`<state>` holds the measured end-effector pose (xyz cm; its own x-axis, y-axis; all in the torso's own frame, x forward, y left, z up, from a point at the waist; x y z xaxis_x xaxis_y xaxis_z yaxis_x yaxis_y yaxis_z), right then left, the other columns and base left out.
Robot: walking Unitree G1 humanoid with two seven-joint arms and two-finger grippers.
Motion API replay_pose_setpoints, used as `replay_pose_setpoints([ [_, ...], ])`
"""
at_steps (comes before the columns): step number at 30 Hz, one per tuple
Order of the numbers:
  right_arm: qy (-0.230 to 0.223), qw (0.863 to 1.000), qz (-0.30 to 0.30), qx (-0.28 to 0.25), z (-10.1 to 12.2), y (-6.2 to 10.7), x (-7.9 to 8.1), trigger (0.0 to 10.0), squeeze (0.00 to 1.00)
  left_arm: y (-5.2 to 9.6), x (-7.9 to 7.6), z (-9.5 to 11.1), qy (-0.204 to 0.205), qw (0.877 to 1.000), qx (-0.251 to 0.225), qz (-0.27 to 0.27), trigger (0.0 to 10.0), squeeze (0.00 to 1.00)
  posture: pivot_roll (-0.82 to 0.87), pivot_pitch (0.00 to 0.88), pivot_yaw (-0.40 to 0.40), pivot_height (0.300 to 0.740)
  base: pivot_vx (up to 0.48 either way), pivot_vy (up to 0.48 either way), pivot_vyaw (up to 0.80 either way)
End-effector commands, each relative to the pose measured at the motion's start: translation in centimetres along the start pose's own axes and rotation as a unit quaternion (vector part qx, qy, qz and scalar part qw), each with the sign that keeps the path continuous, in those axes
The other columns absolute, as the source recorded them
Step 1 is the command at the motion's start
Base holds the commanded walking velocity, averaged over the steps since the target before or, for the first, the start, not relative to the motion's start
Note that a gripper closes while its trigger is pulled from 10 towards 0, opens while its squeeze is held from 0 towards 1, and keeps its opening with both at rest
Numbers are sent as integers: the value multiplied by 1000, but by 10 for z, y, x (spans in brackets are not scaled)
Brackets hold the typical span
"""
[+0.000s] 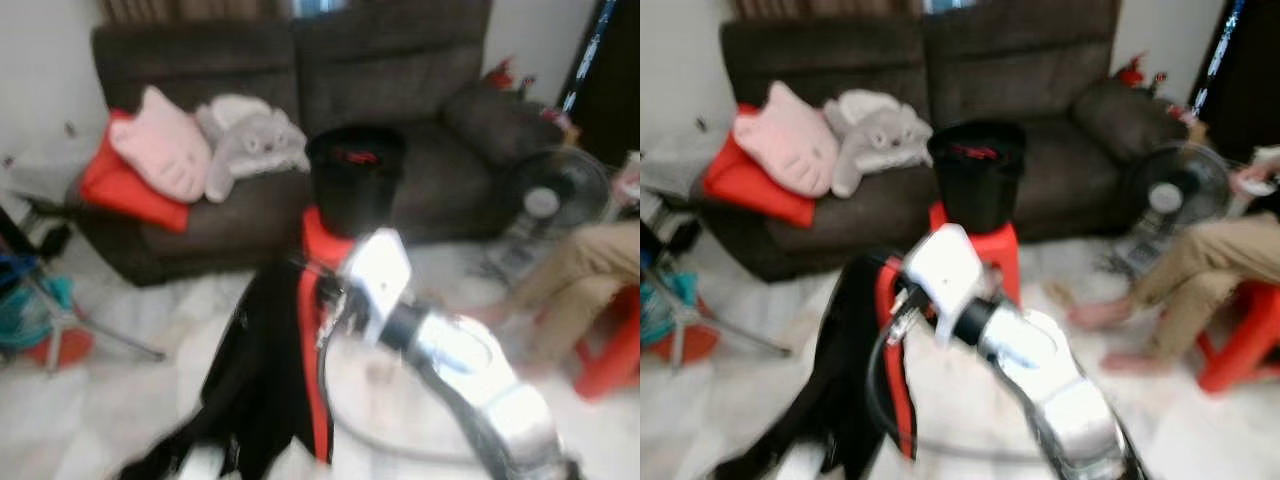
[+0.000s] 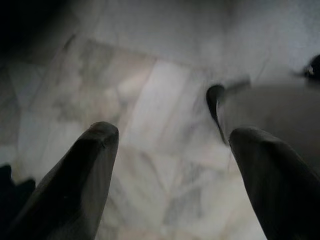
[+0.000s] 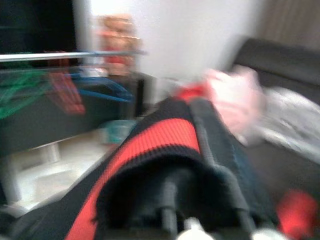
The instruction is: Hang hanger
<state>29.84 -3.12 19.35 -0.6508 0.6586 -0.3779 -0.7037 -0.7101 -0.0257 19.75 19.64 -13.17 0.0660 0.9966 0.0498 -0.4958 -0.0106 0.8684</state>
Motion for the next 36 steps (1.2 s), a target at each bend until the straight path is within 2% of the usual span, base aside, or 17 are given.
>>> replay_pose_setpoints([
  [1,-34,980,-173,87,-39,12,-65,10000,0,1,4,-9,-4,1000,15,5,10000,0,-27,0,55,740,0,0,0],
  [3,-88,951,-263,137,-67,31,-91,10000,0,1,4,-9,-3,1000,15,4,10000,0,-26,0,55,740,0,0,0],
  [4,-124,921,-327,172,-94,51,-106,10000,0,1,4,-9,-2,1000,15,4,10000,0,-25,0,56,740,0,0,0],
  [5,-124,921,-327,172,-94,51,-106,10000,0,1,4,-9,-2,1000,15,4,10000,0,-25,0,56,740,0,0,0],
  [6,-127,911,-347,185,-104,60,-110,10000,0,1,4,-9,-2,1000,14,4,10000,0,-25,0,57,740,0,0,0],
  [7,-106,907,-348,213,-123,71,-108,10000,0,1,4,-10,1,1000,13,4,10000,0,-25,0,58,740,0,0,0],
  [9,-95,906,-345,226,-131,74,-105,10000,0,1,4,-10,2,1000,13,4,10000,0,-23,0,60,740,0,0,0],
  [11,-104,891,-358,259,-159,86,-96,10000,0,1,3,-10,1,1000,13,2,10000,0,-18,0,62,740,0,0,0],
  [12,-104,891,-358,259,-159,86,-96,10000,0,1,3,-10,1,1000,13,2,10000,0,-18,0,62,740,0,0,0],
  [13,-115,881,-372,269,-172,92,-90,10000,0,1,3,-10,1,1000,12,4,10000,0,-14,0,67,740,0,0,0],
  [15,-124,873,-386,270,-179,94,-86,10000,0,1,3,-9,2,1000,11,7,10000,0,-18,0,74,740,0,0,0],
  [17,-113,874,-383,278,-182,93,-83,10000,0,1,3,-9,0,1000,11,9,10000,0,-25,0,84,740,0,0,0],
  [20,-120,875,-386,267,-183,91,-81,10000,0,1,4,-8,0,1000,10,10,10000,0,-42,0,108,740,0,0,0],
  [23,-103,877,-387,264,-183,90,-78,10000,0,1,7,-7,14,1000,7,19,10000,0,-62,0,134,740,0,0,0],
  [28,-100,878,-398,246,-187,92,-76,10000,0,1,9,-4,12,1000,3,25,10000,0,-68,0,159,740,0,0,0],
  [32,-101,871,-411,251,-195,98,-73,10000,0,1,13,-4,13,999,3,34,10000,0,-80,0,191,740,0,0,0],
  [36,-89,864,-411,278,-208,109,-66,10000,0,2,14,-6,19,999,5,39,10000,0,-60,0,202,740,0,0,0],
])
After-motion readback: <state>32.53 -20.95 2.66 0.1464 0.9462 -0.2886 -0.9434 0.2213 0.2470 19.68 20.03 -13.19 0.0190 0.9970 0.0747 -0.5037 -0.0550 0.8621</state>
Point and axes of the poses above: a point about 5 cm out from each wrist's last joint towards the gripper, its own y axis pointing back from the gripper into the wrist, its own z axis along the axis of the wrist's last joint, x = y × z, the point moved 5 cm from there along -y, pointing out of the wrist towards the gripper, and after that the axes turned 15 degrees about y, right-handed, at the moved point
